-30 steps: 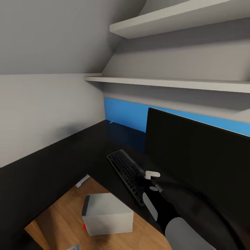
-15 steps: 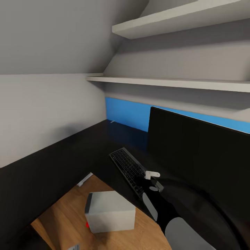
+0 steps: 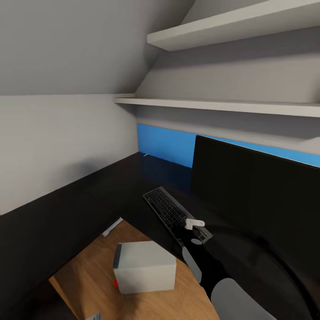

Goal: In the bedroom, organize the workspace by keeping the computer under the desk, ensuring the monitor is on the desk, placing the keyboard on the desk next to the monitor, placing the mouse on the desk next to the keyboard, moving the folder from the swivel chair onto the desk next to the mouse, stacking the notebook on top of the folder with the pen on top of the notebook, and positioning the swivel chair next to the desk.

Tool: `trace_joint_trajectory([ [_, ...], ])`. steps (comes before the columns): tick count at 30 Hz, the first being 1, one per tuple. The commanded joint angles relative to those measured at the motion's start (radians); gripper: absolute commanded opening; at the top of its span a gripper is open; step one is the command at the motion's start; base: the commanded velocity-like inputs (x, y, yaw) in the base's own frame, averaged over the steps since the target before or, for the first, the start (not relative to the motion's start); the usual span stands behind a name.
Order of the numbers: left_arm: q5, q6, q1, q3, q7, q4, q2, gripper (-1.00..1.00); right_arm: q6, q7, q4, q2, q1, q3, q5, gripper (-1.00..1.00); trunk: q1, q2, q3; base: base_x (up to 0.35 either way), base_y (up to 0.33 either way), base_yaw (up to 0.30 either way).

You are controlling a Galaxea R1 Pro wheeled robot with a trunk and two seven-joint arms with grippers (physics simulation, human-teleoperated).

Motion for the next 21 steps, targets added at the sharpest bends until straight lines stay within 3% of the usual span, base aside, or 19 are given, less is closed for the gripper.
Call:
trace_joint_trajectory([
  [1,0.009,0.001,0.0,-0.007,0.009,-0.002,0.002,1.0,0.005,-0.008,-0.002,-0.001,-0.001,0.006,-0.006,1.0,0.0,-0.001,-0.001,-0.025,0.022,0.0],
  [12,0.009,0.001,-0.001,-0.007,0.011,-0.002,0.002,1.0,-0.003,-0.032,-0.006,-0.001,-0.001,0.01,0.007,1.0,0.0,-0.001,-0.001,-0.004,0.003,0.0],
  [18,0.009,0.001,-0.001,-0.007,0.011,-0.002,0.002,1.0,-0.007,-0.121,-0.007,0.001,-0.001,0.012,0.111,1.0,0.0,-0.001,-0.001,0.0,0.0,0.0],
  [21,0.009,0.001,-0.001,-0.007,0.011,-0.001,0.002,1.0,-0.008,-0.13,-0.007,0.001,-0.001,0.011,0.129,1.0,0.0,-0.001,-0.001,0.009,-0.008,0.0],
])
